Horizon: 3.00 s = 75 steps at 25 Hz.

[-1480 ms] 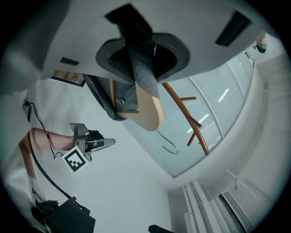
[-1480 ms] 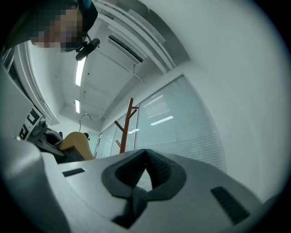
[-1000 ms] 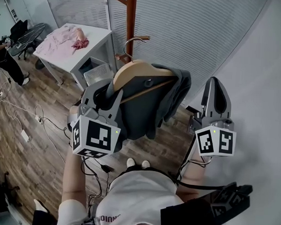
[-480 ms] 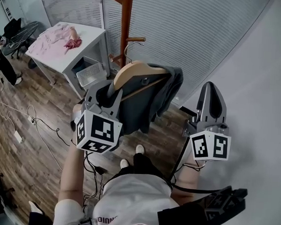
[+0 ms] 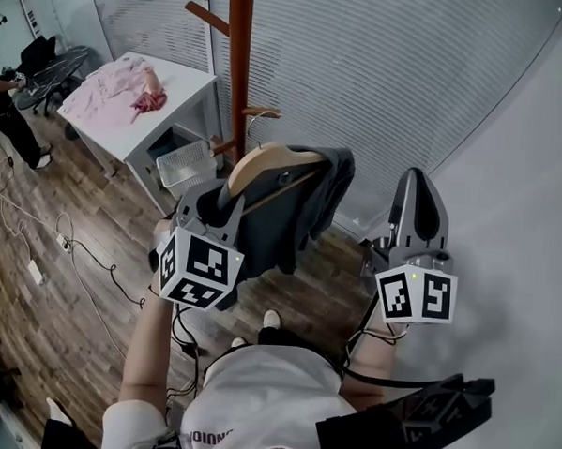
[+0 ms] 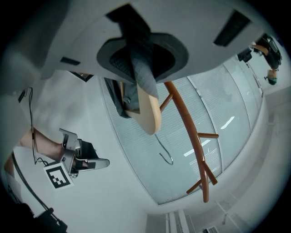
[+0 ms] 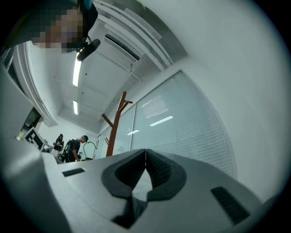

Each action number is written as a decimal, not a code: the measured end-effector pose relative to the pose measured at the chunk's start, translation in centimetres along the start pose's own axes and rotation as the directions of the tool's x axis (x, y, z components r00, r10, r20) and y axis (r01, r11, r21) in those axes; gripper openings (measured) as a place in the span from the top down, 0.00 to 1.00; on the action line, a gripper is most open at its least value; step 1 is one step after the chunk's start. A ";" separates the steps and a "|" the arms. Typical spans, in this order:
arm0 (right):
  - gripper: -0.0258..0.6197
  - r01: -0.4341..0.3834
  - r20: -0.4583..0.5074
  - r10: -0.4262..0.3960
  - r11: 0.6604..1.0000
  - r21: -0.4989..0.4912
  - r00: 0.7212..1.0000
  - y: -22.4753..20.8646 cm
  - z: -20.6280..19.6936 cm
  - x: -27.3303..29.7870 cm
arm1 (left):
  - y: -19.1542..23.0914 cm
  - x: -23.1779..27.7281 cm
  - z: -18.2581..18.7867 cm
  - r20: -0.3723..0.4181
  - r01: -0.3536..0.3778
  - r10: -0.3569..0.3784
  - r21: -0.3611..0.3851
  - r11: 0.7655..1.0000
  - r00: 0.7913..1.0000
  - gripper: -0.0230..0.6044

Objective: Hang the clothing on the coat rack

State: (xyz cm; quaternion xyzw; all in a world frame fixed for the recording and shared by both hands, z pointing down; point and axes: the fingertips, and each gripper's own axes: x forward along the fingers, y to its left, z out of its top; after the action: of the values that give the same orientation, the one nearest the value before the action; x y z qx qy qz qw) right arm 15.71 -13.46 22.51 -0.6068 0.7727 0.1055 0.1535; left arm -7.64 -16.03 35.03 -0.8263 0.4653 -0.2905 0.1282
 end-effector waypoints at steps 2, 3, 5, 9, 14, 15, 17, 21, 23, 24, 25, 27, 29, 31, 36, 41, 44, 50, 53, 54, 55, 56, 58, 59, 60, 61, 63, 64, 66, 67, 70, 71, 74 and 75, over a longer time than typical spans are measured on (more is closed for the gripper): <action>0.93 -0.011 0.004 0.011 1.000 0.001 1.000 -0.1 -0.2 0.2 | -0.2 0.3 -0.6 -0.010 -0.004 0.004 -0.018 1.000 1.000 0.84; 0.93 -0.016 0.006 0.016 1.000 0.001 1.000 0.0 -0.2 0.2 | -0.3 0.4 -0.9 -0.013 -0.006 0.006 -0.027 1.000 1.000 0.84; 0.93 -0.030 0.008 0.030 1.000 0.000 1.000 -0.4 -0.1 0.7 | -0.3 1.0 -1.0 -0.020 -0.012 0.011 -0.044 0.999 1.000 0.84; 0.93 -0.071 -0.008 0.071 0.997 0.014 0.997 -2.6 0.0 4.2 | 0.6 3.8 0.6 -0.052 -0.026 0.022 -0.084 0.996 0.998 0.85; 0.93 -0.083 -0.017 0.084 0.996 0.044 0.996 -4.0 -1.0 6.2 | 0.9 5.8 0.5 -0.074 -0.030 0.020 -0.131 0.991 0.997 0.85; 0.93 -0.082 -0.019 0.084 0.995 0.052 0.996 -4.1 -1.4 6.4 | 0.8 6.1 0.2 -0.081 -0.028 0.017 -0.139 0.990 0.997 0.85; 0.93 -0.077 -0.020 0.078 0.995 0.067 0.997 -4.3 -2.1 6.8 | 0.7 6.8 -0.4 -0.092 -0.022 0.008 -0.147 0.989 0.996 0.86; 0.93 -0.069 -0.013 0.070 0.995 0.078 0.997 -3.8 -2.6 7.6 | 0.8 7.6 -1.3 -0.101 0.000 -0.016 -0.157 0.988 0.995 0.86; 0.93 -0.068 -0.015 0.069 0.995 0.079 0.997 -3.5 -2.7 7.9 | 0.9 7.9 -1.6 -0.107 0.010 -0.028 -0.165 0.986 0.994 0.86; 0.93 -0.066 -0.016 0.067 0.995 0.079 0.998 -3.5 -2.7 7.9 | 0.8 8.0 -1.6 -0.108 0.015 -0.034 -0.167 0.986 0.994 0.86; 0.93 -0.063 -0.018 0.064 0.995 0.080 0.998 -3.6 -2.8 8.0 | 0.8 8.1 -1.7 -0.109 0.020 -0.039 -0.169 0.985 0.993 0.86; 0.93 -0.057 -0.016 0.059 0.995 0.082 0.998 -3.6 -2.9 8.3 | 0.9 8.5 -1.7 -0.110 0.029 -0.049 -0.171 0.985 0.993 0.86; 0.93 -0.055 -0.017 0.056 0.995 0.081 0.998 -3.4 -3.0 8.5 | 0.9 8.9 -2.0 -0.113 0.041 -0.062 -0.179 0.983 0.992 0.86; 0.93 -0.052 -0.021 0.054 0.996 0.075 0.998 -3.2 -3.1 8.5 | 0.7 9.1 -2.5 -0.118 0.053 -0.077 -0.194 0.980 0.990 0.86; 0.93 -0.038 -0.021 0.039 0.997 0.065 0.999 -3.3 -2.9 8.6 | 0.3 9.9 -2.9 -0.124 0.085 -0.114 -0.223 0.971 0.986 0.86; 0.93 -0.034 -0.026 0.035 0.998 0.055 0.999 -3.4 -3.3 9.1 | 0.1 10.8 -3.8 -0.129 0.109 -0.145 -0.253 0.961 0.981 0.86; 0.93 -0.038 -0.030 0.040 0.998 0.048 0.999 -3.3 -3.4 9.3 | 0.1 11.1 -4.1 -0.131 0.113 -0.152 -0.266 0.957 0.980 0.86; 0.93 -0.042 -0.029 0.043 0.999 0.034 0.999 -3.1 -2.6 9.4 | 0.2 11.3 -4.8 -0.134 0.122 -0.168 -0.294 0.948 0.977 0.86; 0.93 -0.044 -0.029 0.044 0.999 0.032 0.999 -3.1 -2.8 9.6 | 0.0 11.7 -5.4 -0.140 0.126 -0.175 -0.302 0.945 0.975 0.86; 0.93 -0.044 -0.030 0.045 0.999 0.031 0.999 -3.1 -2.9 9.6 | 0.0 11.9 -5.7 -0.142 0.126 -0.176 -0.304 0.944 0.974 0.86; 0.93 -0.044 -0.030 0.045 0.999 0.031 0.999 -3.0 -2.9 9.6 | 0.1 12.0 -5.9 -0.145 0.125 -0.176 -0.306 0.944 0.974 0.86; 0.93 -0.044 -0.029 0.045 0.999 0.032 0.999 -3.0 -3.0 9.6 | 0.1 12.1 -6.1 -0.147 0.124 -0.177 -0.309 0.943 0.973 0.86; 0.93 -0.042 -0.030 0.043 0.999 0.032 0.999 -3.1 -2.9 9.5 | 0.1 12.1 -6.4 -0.152 0.122 -0.176 -0.314 0.941 0.973 0.86; 0.93 -0.041 -0.030 0.042 0.999 0.032 0.999 -3.1 -2.9 9.5 | 0.1 12.1 -6.5 -0.155 0.120 -0.176 -0.316 0.941 0.972 0.86; 0.93 -0.040 -0.029 0.041 0.999 0.033 0.999 -3.2 -2.8 9.5 | 0.1 12.1 -6.5 -0.159 0.119 -0.176 -0.316 0.941 0.971 0.86; 0.93 -0.039 -0.028 0.040 0.999 0.033 0.999 -3.3 -2.7 9.4 | 0.1 12.1 -6.6 -0.162 0.119 -0.177 -0.314 0.942 0.971 0.86; 0.93 -0.035 -0.027 0.036 0.999 0.034 0.999 -3.5 -2.9 9.5 | 0.2 12.5 -6.8 -0.159 0.122 -0.178 -0.311 0.943 0.971 0.86; 0.93 -0.034 -0.027 0.035 0.999 0.035 0.999 -3.6 -3.0 9.5 | 0.2 12.7 -6.9 -0.158 0.122 -0.178 -0.311 0.943 0.971 0.86; 0.93 -0.031 -0.027 0.032 0.999 0.036 0.999 -3.7 -3.2 9.7 | 0.3 13.0 -7.5 -0.166 0.122 -0.181 -0.317 0.941 0.969 0.86; 0.93 -0.029 -0.028 0.030 0.999 0.036 0.999 -3.7 -3.2 9.7 | 0.3 13.1 -7.7 -0.170 0.121 -0.183 -0.322 0.939 0.968 0.86; 0.93 -0.025 -0.030 0.026 0.999 0.035 0.999 -3.8 -3.2 9.7 | 0.4 13.2 -8.0 -0.169 0.120 -0.185 -0.334 0.935 0.968 0.86; 0.93 -0.024 -0.031 0.025 0.999 0.035 0.999 -3.8 -3.2 9.8 | 0.4 13.3 -7.9 -0.165 0.122 -0.185 -0.335 0.934 0.969 0.86; 0.93 -0.024 -0.035 0.025 0.999 0.033 0.999 -3.7 -3.4 9.9 | 0.6 13.5 -8.1 -0.154 0.134 -0.196 -0.344 0.929 0.968 0.86; 0.93 -0.024 -0.036 0.026 0.999 0.033 0.999 -3.6 -3.4 9.9 | 0.6 13.6 -8.3 -0.153 0.137 -0.201 -0.350 0.927 0.968 0.86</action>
State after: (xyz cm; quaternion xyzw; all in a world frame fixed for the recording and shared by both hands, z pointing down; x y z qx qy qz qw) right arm 16.72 -24.50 22.14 -0.5963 0.7845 0.0838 0.1480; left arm -7.64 -27.30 46.29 -0.8422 0.4449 -0.2925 -0.0847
